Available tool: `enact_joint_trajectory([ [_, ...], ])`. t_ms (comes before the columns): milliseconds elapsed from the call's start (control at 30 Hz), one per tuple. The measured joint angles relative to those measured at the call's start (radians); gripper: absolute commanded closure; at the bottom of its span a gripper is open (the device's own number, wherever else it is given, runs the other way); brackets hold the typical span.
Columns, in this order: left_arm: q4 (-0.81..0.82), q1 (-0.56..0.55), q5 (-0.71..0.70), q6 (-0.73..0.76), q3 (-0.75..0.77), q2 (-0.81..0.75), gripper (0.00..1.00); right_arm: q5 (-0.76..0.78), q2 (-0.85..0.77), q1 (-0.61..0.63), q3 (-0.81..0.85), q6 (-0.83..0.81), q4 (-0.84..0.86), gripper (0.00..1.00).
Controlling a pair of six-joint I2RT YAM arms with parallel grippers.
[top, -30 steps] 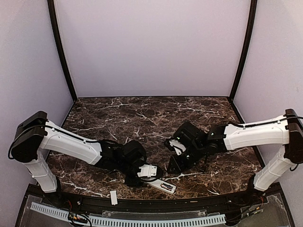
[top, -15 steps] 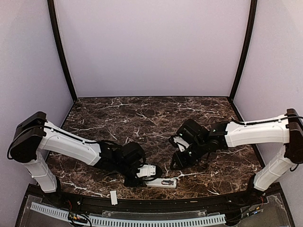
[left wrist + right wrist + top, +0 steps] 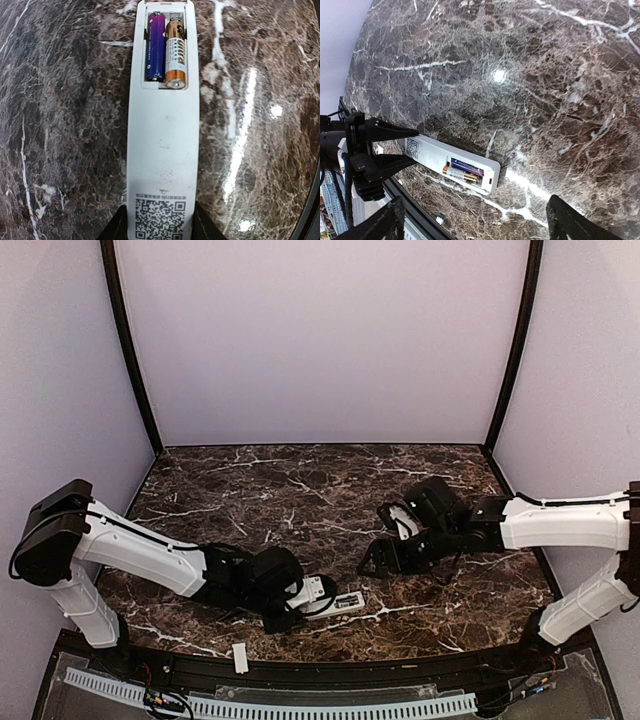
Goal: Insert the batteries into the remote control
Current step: Move the remote control without the battery cover to the center of the board.
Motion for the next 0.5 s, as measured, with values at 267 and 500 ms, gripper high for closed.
enact_joint_trajectory([
  [267,0.003,-0.031,-0.079,-0.109,0.019,0.025,0.54,-0.002,-0.047,-0.051,-0.035,-0.016,0.060,0.02],
  [500,0.040,-0.033,-0.084,-0.183,0.049,0.064,0.44,0.007,0.026,-0.044,-0.004,-0.081,0.004,0.06],
])
